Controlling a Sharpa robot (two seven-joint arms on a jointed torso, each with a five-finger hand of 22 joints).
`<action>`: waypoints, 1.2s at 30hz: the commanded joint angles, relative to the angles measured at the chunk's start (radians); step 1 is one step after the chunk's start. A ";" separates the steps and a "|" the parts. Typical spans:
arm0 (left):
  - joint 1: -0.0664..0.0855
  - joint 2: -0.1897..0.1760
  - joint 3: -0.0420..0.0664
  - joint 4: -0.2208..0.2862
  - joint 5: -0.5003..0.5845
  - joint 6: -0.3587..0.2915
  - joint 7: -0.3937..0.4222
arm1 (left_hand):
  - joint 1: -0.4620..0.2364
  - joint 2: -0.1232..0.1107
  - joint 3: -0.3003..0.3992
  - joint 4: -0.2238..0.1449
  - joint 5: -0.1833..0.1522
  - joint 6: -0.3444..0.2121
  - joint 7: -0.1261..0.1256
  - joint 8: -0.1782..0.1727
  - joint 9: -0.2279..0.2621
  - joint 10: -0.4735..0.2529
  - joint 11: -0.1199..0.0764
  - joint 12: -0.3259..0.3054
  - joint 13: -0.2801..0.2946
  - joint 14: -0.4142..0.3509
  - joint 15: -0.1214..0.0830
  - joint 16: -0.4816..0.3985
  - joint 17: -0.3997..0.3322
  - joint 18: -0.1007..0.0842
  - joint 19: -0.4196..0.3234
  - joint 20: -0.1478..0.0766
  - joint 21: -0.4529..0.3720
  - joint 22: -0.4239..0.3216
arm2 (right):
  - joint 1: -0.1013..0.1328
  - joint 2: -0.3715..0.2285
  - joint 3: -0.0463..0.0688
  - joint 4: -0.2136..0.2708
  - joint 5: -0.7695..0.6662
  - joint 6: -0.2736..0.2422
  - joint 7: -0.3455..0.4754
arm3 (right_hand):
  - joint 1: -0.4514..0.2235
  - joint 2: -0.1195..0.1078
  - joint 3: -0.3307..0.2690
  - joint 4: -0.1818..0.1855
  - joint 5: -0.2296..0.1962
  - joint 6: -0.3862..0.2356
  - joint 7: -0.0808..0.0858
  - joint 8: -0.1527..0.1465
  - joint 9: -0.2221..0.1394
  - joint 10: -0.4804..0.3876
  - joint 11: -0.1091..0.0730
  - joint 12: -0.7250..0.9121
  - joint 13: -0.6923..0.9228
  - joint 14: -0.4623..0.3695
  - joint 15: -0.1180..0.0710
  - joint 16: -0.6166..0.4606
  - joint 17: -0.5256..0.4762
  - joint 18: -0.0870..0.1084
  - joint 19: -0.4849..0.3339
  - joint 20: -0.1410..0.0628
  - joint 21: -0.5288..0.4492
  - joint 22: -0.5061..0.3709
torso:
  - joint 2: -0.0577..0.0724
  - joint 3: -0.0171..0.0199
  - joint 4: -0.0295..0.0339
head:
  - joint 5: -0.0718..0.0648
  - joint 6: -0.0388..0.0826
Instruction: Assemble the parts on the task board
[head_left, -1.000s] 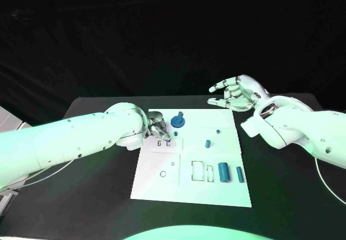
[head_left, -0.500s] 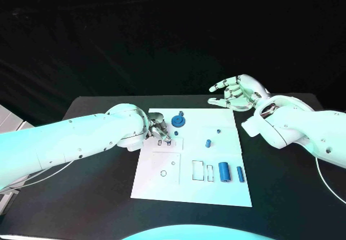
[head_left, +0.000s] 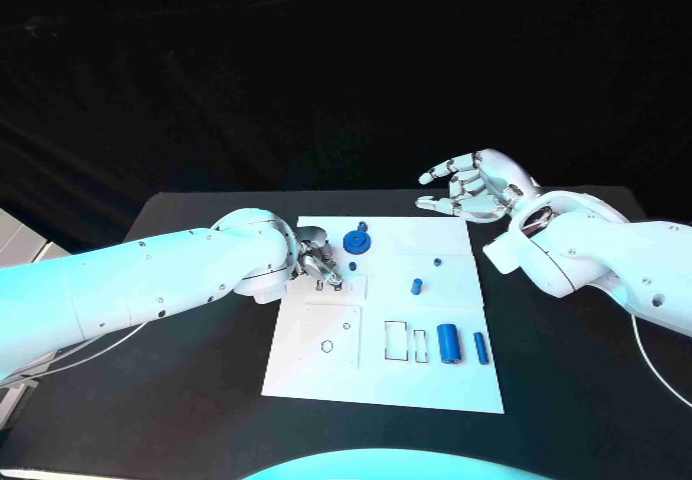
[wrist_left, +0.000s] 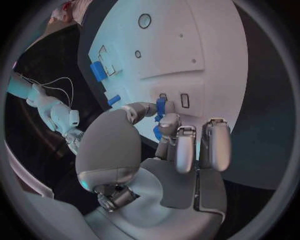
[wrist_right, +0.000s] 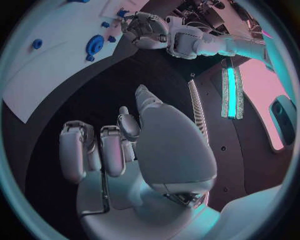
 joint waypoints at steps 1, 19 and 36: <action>-0.002 0.000 -0.001 0.004 -0.003 0.034 -0.005 | 0.003 0.006 0.208 -0.213 0.006 0.016 -0.009 0.005 0.001 0.008 -0.001 0.003 -0.001 0.104 -0.005 0.004 0.263 -0.009 0.007 -0.002 0.006 0.053 | -0.001 0.001 0.000 0.000 -0.011 0.016 0.004 | 0.001 0.009 0.000 0.002 0.002 0.000 -0.001 0.004 0.002 0.003 -0.003 0.002 -0.001 0.056 0.002 0.000 0.102 0.015 0.022 0.004 -0.001 0.194 | 0.001 0.0002 0.0003 | -0.002 0.000; -0.006 -0.006 -0.001 0.009 -0.006 0.020 0.008 | 0.004 0.006 0.209 -0.214 0.007 0.017 -0.010 0.004 0.001 0.008 -0.002 0.000 -0.003 0.104 -0.005 0.004 0.263 -0.009 0.007 -0.002 0.006 0.053 | -0.006 0.003 0.000 -0.001 -0.001 0.020 -0.002 | 0.000 0.009 0.000 0.001 0.002 0.000 -0.001 0.005 0.002 0.004 -0.003 0.002 -0.001 0.056 0.002 0.000 0.102 0.015 0.022 0.004 -0.001 0.194 | -0.001 -0.0006 -0.0008 | 0.002 0.002; -0.006 0.005 -0.001 -0.007 0.023 0.062 -0.004 | 0.004 0.004 0.209 -0.216 0.009 0.020 -0.010 0.003 0.001 0.011 -0.002 0.001 -0.001 0.104 -0.006 0.004 0.263 -0.009 0.005 -0.003 0.005 0.052 | -0.009 0.004 0.000 -0.002 0.002 0.020 -0.004 | 0.000 0.009 0.000 0.001 0.002 -0.001 -0.001 0.005 0.002 0.004 -0.003 0.002 -0.002 0.056 0.002 0.000 0.102 0.015 0.023 0.004 0.000 0.194 | 0.001 0.0009 -0.0001 | -0.001 0.003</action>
